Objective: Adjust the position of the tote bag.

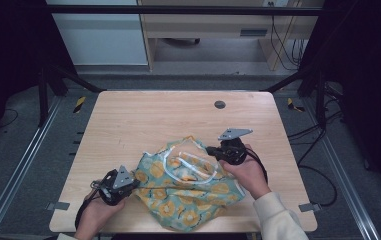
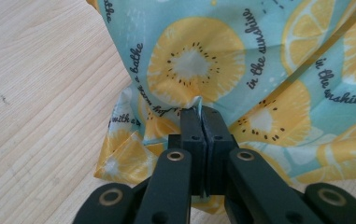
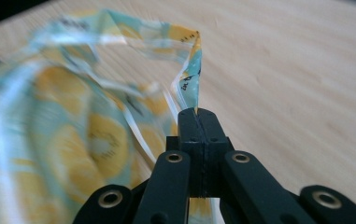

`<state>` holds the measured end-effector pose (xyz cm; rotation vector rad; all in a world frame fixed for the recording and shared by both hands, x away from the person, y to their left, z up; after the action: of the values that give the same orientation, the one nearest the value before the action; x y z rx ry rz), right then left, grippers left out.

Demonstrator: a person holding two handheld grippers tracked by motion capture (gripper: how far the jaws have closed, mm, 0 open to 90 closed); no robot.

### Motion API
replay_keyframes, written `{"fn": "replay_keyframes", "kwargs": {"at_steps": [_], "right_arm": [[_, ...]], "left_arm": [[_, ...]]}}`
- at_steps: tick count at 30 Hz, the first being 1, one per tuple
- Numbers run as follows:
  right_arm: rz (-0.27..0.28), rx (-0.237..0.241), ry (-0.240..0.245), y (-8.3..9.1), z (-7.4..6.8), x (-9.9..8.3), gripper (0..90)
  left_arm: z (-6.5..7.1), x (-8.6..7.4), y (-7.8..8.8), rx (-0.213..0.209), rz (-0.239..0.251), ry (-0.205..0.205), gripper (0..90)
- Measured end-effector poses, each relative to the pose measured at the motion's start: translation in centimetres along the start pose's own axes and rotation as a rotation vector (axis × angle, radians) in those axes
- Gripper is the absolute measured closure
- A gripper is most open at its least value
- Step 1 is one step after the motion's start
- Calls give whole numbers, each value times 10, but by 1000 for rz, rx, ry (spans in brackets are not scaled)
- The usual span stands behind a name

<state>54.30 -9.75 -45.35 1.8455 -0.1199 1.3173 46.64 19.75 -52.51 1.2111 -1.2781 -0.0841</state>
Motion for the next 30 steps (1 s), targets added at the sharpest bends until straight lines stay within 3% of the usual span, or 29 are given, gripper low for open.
{"fn": "replay_keyframes", "kwargs": {"at_steps": [1,2,5,6,7,11,12,13,14,16,21,25,30], "right_arm": [[0,0,0,0,0,0,900],[48,18,11,11,-9,10,900],[87,32,30,20,-20,19,900],[120,64,39,27,-32,25,900],[120,64,39,27,-32,25,900],[167,122,76,39,-62,29,900],[169,148,104,41,-77,25,900],[169,148,104,41,-77,25,900],[171,165,112,41,-83,22,900],[162,196,138,39,-100,12,900],[157,234,155,37,-116,-2,900],[124,257,179,29,-128,-19,900],[99,272,186,22,-133,-30,900]], "left_arm": [[0,0,0,0,0,0,897],[0,0,0,-1,-2,4,897],[-1,-1,0,2,-4,8,893],[-1,-1,0,4,2,16,891],[-1,-1,0,4,2,16,888],[-2,-1,5,10,14,33,858],[-3,2,9,15,35,49,801],[-3,2,9,15,35,49,757],[-4,3,11,22,54,64,757],[-7,6,19,37,84,79,645],[-12,24,35,64,160,97,550],[-11,41,40,54,182,84,481],[-12,63,42,43,198,74,447]]}}
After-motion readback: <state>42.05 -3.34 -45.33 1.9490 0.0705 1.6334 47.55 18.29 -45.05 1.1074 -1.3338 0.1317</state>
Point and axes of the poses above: each handheld gripper's, and its own axes: y roughly backward along the jaws, x roughly out of its top, z roughly to its right, the point moved 7 cm from there along -y, roughly forward along the jaws, and after that the axes turned 1 degree about -y, right-handed, at the moved point
